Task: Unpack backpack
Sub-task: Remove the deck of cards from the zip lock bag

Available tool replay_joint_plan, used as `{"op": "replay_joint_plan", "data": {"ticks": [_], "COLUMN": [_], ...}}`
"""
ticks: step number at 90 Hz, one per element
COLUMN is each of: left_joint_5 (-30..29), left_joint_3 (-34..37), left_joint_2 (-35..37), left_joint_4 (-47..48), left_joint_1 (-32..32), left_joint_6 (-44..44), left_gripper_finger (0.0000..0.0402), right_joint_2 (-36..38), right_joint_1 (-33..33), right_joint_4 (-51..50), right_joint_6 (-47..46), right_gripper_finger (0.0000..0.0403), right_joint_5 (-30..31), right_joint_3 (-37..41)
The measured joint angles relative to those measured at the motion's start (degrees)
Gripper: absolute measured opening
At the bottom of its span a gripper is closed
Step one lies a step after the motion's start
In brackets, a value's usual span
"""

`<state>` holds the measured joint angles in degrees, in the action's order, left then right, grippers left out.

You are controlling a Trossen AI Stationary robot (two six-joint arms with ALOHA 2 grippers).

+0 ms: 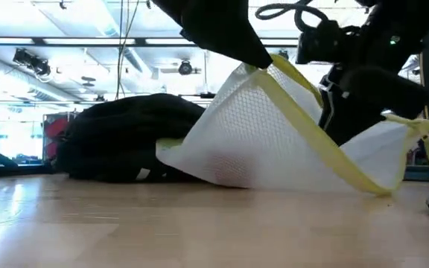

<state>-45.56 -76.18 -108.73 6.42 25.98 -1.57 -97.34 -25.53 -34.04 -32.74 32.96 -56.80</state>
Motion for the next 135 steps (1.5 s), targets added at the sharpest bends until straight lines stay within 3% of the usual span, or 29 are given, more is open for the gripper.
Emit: {"op": "replay_joint_plan", "data": {"ticks": [29,47,94,119,135], "left_joint_5": [-0.13,-0.26,0.04,0.73,1.30], "left_joint_3": [0.00,0.00,0.00,0.00,0.00], "left_joint_2": [0.02,0.02,0.09,0.09,0.09], "left_joint_4": [-0.91,-0.77,1.64,3.67,5.69], "left_joint_1": [0.81,0.81,1.09,1.09,1.14], "left_joint_6": [-1.13,-1.19,-0.87,0.43,2.04], "left_gripper_finger": [0.0000,0.0000,0.0000,0.0000,0.0000], "right_joint_2": [0.00,0.00,-0.57,-7.09,-5.67], "right_joint_1": [4.68,8.17,14.53,17.92,16.81], "right_joint_4": [-1.60,0.88,11.90,16.20,14.84], "right_joint_6": [-5.94,-9.98,-5.79,-4.47,-4.21], "right_gripper_finger": [0.0253,0.0292,0.0312,0.0309,0.0302], "right_joint_5": [0.71,0.93,2.57,-4.30,-7.76], "right_joint_3": [0.00,0.00,0.53,1.37,1.44]}}
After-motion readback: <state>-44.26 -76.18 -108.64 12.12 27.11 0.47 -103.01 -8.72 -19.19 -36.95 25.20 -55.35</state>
